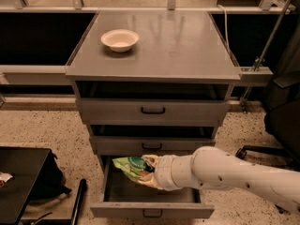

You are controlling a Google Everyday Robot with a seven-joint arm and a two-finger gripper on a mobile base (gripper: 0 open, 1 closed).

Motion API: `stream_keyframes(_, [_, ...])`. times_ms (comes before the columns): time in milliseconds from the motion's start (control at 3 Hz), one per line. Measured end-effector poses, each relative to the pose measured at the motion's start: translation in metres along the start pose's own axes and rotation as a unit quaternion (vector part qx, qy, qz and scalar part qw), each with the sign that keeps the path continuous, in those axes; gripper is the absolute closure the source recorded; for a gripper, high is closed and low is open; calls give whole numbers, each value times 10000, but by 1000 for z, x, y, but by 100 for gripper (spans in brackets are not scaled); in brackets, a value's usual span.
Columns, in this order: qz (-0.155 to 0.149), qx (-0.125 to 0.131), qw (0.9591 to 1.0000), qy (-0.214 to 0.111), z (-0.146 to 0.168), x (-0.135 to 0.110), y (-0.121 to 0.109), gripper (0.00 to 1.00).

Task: Place green rice chip bag into bottom drawer

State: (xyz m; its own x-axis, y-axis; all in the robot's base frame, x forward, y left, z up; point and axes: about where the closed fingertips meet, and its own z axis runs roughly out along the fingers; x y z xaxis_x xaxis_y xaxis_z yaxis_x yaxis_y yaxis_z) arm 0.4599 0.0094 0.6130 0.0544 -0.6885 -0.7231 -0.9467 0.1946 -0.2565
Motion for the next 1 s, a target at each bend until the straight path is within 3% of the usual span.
stream_keyframes(333, [-5, 377, 9993, 5, 1, 0, -19, 100])
stream_keyframes(667, [-4, 377, 9993, 6, 1, 0, -19, 100])
stream_keyframes(1000, [186, 500, 9985, 122, 15, 32, -18, 100])
